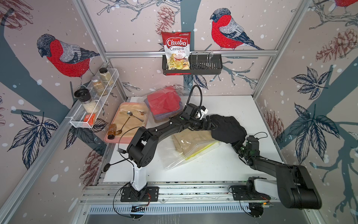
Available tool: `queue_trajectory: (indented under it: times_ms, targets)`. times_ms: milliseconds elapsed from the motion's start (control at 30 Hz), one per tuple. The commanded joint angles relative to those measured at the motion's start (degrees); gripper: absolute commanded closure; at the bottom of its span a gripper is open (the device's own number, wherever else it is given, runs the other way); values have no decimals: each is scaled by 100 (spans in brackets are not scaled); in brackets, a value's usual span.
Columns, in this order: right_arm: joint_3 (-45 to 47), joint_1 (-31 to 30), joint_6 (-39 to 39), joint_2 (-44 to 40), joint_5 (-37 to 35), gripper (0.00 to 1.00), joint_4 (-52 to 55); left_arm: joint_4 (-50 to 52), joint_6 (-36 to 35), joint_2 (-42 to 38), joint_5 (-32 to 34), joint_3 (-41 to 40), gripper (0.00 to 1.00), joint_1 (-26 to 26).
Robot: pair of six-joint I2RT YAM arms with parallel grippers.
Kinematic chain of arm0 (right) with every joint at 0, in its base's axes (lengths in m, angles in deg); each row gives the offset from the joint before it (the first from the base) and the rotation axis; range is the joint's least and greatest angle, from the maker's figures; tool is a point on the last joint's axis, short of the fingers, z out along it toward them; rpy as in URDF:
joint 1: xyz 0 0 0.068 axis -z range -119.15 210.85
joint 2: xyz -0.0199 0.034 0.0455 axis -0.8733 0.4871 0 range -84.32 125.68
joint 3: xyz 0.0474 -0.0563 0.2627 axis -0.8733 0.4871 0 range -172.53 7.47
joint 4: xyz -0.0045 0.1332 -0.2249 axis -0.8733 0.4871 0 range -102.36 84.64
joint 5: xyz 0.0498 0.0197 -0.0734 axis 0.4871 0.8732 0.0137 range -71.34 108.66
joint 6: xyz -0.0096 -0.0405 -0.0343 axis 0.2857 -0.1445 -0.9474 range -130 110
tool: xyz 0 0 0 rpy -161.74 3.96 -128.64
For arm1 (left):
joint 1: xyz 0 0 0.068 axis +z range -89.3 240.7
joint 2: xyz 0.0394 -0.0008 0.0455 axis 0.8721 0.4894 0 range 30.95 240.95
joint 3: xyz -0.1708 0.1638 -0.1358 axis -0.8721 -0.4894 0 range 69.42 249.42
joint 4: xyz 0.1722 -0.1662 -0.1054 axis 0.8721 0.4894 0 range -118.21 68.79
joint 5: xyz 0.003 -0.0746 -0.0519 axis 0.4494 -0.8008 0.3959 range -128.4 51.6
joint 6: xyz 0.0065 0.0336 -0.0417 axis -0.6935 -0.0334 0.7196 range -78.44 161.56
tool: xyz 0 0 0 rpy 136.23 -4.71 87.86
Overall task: Take the trousers out of the vacuum bag
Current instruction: Place the trousers at the center of the board.
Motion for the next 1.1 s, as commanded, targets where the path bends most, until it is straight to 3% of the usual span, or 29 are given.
queue_trajectory:
  times_ms: [0, 200, 500, 767, 1067]
  targets:
    - [-318, 135, -340, 28, -585, 100, 413, 208, -178, 14, 56, -75, 1, 41]
    - [-785, 929, -409, 420, -310, 100, 782, 147, -177, 52, 98, -173, 2, 42]
    - [-1371, 1721, -547, 1515, 343, 100, 361, 218, -200, 20, 89, -27, 2, 68]
    - [-1684, 1936, -650, 1566, 439, 100, 357, 100, -121, 150, -17, 59, 2, 84]
    - [-2629, 2326, -472, 2365, 686, 100, 281, 53, -91, 99, -4, -42, 2, 77]
